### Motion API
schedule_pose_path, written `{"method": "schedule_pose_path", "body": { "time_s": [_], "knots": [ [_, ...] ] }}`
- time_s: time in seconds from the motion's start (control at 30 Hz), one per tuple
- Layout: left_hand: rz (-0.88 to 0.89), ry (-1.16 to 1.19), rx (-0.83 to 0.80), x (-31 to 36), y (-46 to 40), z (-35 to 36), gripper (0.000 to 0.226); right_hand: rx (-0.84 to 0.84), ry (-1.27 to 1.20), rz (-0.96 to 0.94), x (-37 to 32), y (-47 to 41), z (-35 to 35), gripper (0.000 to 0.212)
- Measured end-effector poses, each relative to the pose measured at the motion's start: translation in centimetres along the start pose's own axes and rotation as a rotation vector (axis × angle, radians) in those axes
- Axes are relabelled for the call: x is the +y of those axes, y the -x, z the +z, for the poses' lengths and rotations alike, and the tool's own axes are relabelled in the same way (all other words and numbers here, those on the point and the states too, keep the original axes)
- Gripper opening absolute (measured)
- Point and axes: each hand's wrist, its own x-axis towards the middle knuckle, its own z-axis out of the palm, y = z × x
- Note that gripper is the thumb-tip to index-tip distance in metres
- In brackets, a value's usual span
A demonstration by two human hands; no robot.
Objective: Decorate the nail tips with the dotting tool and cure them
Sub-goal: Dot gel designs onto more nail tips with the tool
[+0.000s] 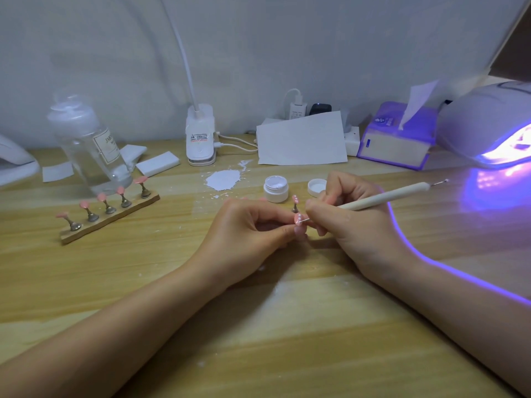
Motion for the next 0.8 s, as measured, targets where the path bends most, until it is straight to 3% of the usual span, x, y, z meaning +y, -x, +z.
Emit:
{"method": "schedule_pose_path", "body": {
  "time_s": [0.7, 0.8],
  "knots": [
    [0.019, 0.000, -0.017, -0.14, -0.08, -0.03, 0.011, 0.022, 0.048, -0.039, 0.52, -0.18, -0.28, 0.033],
    [0.017, -0.010, -0.018, -0.16, -0.10, -0.06, 0.010, 0.010, 0.061, -0.032, 0.64, -0.17, -0.34, 0.041]
  ]
}}
